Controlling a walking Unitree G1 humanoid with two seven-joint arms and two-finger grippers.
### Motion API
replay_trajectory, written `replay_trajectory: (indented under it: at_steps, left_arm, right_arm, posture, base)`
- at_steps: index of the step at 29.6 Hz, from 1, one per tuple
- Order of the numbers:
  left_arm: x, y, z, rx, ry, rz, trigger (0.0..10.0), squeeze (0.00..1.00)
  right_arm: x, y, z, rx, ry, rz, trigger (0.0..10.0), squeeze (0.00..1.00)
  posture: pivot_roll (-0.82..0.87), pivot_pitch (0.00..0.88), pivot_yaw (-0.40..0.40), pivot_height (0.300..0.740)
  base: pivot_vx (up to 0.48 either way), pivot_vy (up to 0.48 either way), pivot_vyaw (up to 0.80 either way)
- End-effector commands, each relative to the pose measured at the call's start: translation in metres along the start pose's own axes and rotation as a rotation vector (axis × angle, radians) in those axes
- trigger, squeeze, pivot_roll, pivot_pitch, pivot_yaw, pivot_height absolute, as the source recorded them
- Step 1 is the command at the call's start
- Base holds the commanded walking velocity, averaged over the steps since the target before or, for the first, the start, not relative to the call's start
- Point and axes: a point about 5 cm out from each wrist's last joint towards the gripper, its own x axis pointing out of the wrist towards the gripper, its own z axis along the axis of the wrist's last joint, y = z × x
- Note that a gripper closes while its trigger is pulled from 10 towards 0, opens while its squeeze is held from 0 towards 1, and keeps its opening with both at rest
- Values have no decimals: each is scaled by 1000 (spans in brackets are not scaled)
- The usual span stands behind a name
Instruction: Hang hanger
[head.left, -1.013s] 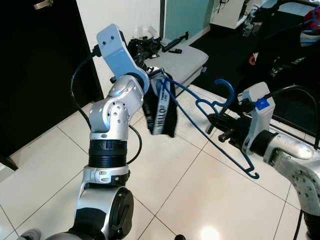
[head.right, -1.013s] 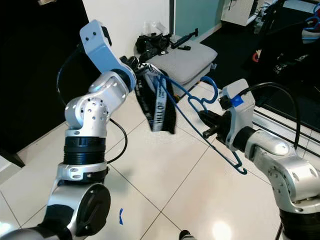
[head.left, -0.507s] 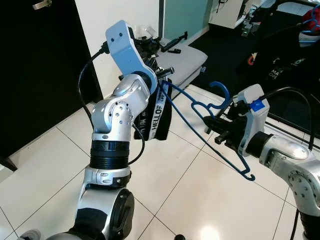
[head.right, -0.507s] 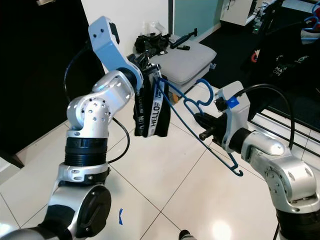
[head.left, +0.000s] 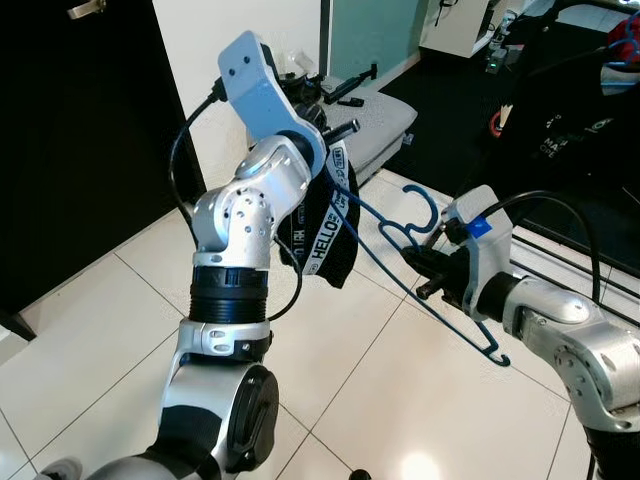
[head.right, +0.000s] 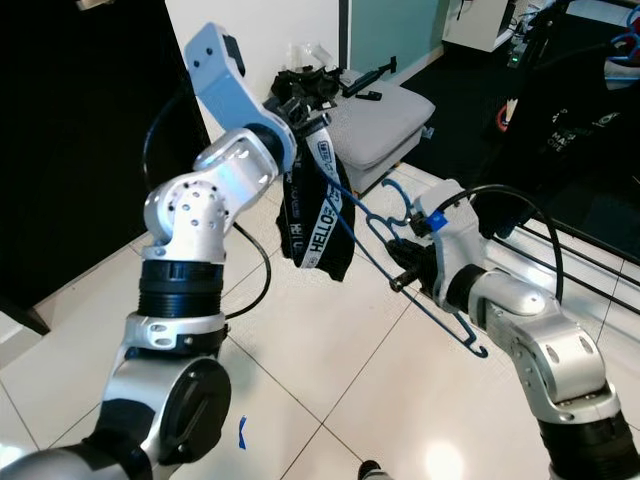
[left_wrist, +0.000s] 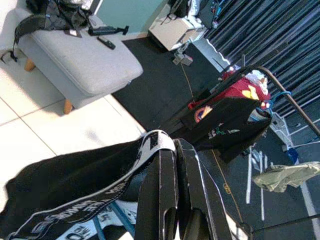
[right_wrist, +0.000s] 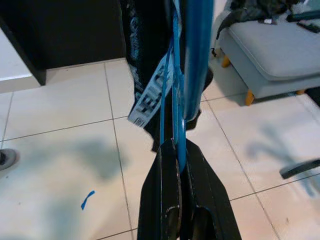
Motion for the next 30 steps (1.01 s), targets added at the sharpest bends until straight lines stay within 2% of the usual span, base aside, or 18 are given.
replay_trajectory:
  at_steps: [1,8,10,12,14,18,19,20,21,22,23,24,26,30]
  left_arm:
    - [-1,-23,-16,-67,49,-47,10000,0]
    - [2,-25,-14,-77,52,-31,10000,0]
    - [3,-27,-13,-85,55,-33,10000,0]
    - [2,-35,-12,-113,65,-63,10000,0]
    - [2,-35,-12,-113,65,-63,10000,0]
    - [0,-45,-10,-153,65,-115,10000,0]
    - [-1,-49,-8,-179,60,-144,10000,0]
    - [-1,-49,-8,-179,60,-144,10000,0]
    - [-3,-53,-5,-209,54,-178,10000,0]
    - [-3,-53,-5,-209,54,-178,10000,0]
    - [-5,-55,-3,-230,50,-204,10000,0]
    - [-5,-55,-3,-230,50,-204,10000,0]
    - [-8,-56,-4,-235,73,-265,10000,0]
    - [-10,-55,-12,-219,110,-289,10000,0]
  right_arm:
    - [2,0,4,-19,-23,7,10000,0]
    - [5,2,8,-58,-54,24,10000,0]
    - [5,4,10,-80,-62,35,10000,0]
    - [8,4,8,-102,-47,27,10000,0]
    - [8,4,8,-102,-47,27,10000,0]
    - [11,-5,-1,-94,13,-42,10000,0]
    - [12,-14,-7,-77,41,-104,10000,0]
    - [12,-14,-7,-77,41,-104,10000,0]
    - [12,-24,-13,-73,72,-179,10000,0]
    - [12,-24,-13,-73,72,-179,10000,0]
    - [12,-34,-17,-62,86,-242,10000,0]
    - [12,-34,-17,-62,86,-242,10000,0]
    - [9,-48,-13,-43,45,-336,10000,0]
    - [10,-51,-2,-31,-41,-352,10000,0]
  posture:
    - [-9,171,36,740]
    - [-6,171,32,740]
    - [-7,171,32,740]
    - [-7,169,33,740]
    - [-7,169,33,740]
    - [-7,169,33,740]
    - [-10,169,32,740]
    - [-10,169,32,740]
    - [-8,169,31,740]
    - [-8,169,31,740]
    - [-6,170,28,740]
    - [-6,170,28,740]
    - [-3,172,25,740]
    - [-3,173,24,740]
  base:
    - [0,0,0]
    - [0,0,0]
    - [0,0,0]
    - [0,0,0]
    - [0,0,0]
    - [0,0,0]
    - [0,0,0]
    - [0,0,0]
    - [0,0,0]
    - [0,0,0]
    - [0,0,0]
    - [0,0,0]
    - [0,0,0]
    - [0,0,0]
